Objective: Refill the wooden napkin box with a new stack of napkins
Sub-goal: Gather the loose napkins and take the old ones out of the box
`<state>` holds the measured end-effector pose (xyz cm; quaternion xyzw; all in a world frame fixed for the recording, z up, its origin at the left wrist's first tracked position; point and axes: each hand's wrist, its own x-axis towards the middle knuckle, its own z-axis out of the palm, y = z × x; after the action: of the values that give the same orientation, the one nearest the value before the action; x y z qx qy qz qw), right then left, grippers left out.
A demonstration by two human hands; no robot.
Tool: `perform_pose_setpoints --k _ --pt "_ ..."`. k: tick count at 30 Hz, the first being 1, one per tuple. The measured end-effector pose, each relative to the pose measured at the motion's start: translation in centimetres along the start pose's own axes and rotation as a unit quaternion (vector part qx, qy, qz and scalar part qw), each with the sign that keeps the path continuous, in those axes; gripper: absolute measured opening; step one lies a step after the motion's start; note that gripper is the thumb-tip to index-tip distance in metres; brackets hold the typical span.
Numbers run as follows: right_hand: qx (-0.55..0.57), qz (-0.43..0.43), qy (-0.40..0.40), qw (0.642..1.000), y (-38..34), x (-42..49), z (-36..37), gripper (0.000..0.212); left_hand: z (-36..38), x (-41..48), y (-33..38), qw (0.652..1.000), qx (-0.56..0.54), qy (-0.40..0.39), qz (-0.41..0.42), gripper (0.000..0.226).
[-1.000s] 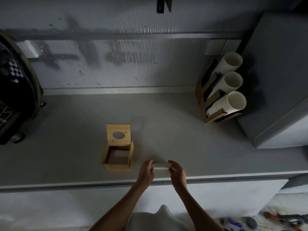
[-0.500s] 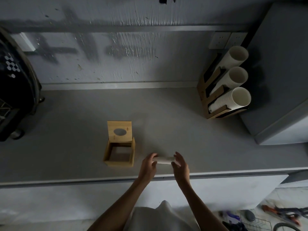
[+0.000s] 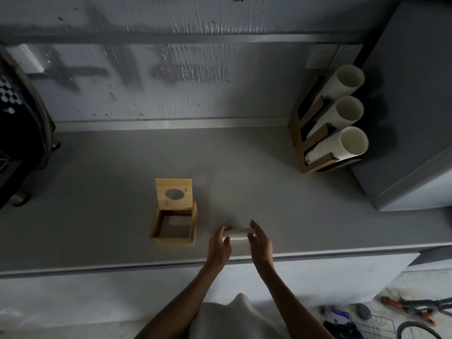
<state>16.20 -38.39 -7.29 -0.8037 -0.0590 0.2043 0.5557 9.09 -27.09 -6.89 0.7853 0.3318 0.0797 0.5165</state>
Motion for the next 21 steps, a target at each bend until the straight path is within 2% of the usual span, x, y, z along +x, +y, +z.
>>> perform_pose_setpoints --k 4,6,8,14,18,21 --pt "0.006 0.015 -0.039 0.999 0.4 -0.1 0.7 0.068 0.6 0.1 0.4 0.999 -0.023 -0.018 -0.035 0.054" --pt "0.001 0.014 -0.033 0.999 0.6 0.0 0.8 0.068 0.8 0.1 0.5 0.998 -0.031 -0.009 -0.046 0.066" --pt "-0.003 0.007 -0.021 1.0 0.6 0.1 0.6 0.064 0.8 0.1 0.5 0.998 -0.029 0.005 -0.053 0.068" --pt "-0.02 -0.024 0.023 0.999 0.7 0.0 0.0 0.033 0.5 -0.2 0.2 0.999 0.025 0.025 -0.006 0.03" --pt "-0.034 -0.041 0.036 0.998 1.1 0.0 -1.0 0.023 0.2 -0.1 -0.7 0.998 0.054 0.032 0.011 0.023" --pt "-0.03 -0.031 0.036 0.998 0.7 0.0 -1.5 0.019 -0.1 0.0 -0.8 0.999 0.038 0.032 -0.009 0.02"
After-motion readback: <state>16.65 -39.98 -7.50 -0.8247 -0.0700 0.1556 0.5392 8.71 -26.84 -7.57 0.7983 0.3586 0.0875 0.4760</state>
